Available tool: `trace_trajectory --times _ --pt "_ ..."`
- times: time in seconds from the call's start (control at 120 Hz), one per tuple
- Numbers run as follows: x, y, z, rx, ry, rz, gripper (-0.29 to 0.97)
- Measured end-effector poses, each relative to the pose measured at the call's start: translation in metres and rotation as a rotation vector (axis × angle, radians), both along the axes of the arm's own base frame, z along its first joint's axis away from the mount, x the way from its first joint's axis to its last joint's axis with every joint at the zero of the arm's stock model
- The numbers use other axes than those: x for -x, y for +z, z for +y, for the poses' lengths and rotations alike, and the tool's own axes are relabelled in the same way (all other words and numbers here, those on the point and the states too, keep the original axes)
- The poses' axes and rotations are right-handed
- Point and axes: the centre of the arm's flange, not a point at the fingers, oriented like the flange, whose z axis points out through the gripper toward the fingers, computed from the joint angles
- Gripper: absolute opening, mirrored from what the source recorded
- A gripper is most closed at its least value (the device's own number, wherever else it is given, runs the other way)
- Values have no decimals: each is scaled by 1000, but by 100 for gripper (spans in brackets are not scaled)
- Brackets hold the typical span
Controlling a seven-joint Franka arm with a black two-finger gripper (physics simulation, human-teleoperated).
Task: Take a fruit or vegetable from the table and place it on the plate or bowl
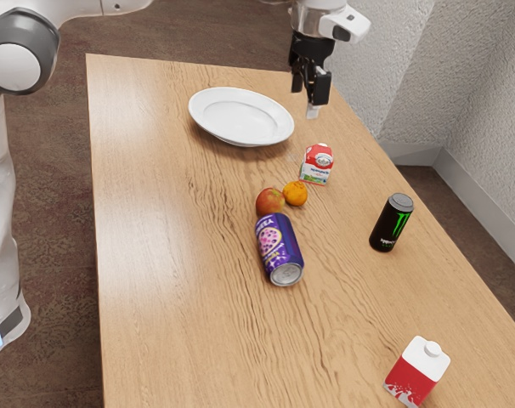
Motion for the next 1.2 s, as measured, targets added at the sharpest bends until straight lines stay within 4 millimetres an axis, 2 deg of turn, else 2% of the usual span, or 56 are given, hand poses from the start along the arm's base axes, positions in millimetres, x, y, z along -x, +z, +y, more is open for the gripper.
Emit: trace_trajectory --times 0.242,0.267,0.317,0.35,0.4,0.475,0.567,0.608,0.642,0.667,0.708,0.775,0.917,1.133,1.2 --pt "2 4 5 -3 10 -6 68" --pt "5 15 6 -4 12 -22 68" --pt "23 68 7 -5 16 -109 68" --pt "37 92 8 -5 19 -145 68" --pt "48 108 8 -7 21 -162 68" --pt "53 115 -4 -4 1 -161 68" --pt "31 90 -29 2 -50 -102 68" --pt "15 71 -39 3 -69 -64 68" --pt "-4 47 -42 3 -74 -24 68" --pt "-17 31 -36 3 -62 2 68" --pt "-32 11 -14 4 -23 32 68" --pt "-46 -8 14 5 23 55 68" --pt "-65 -33 41 9 65 69 68" --pt "-105 -82 59 6 82 50 68" --pt "-111 -94 76 7 106 50 68"
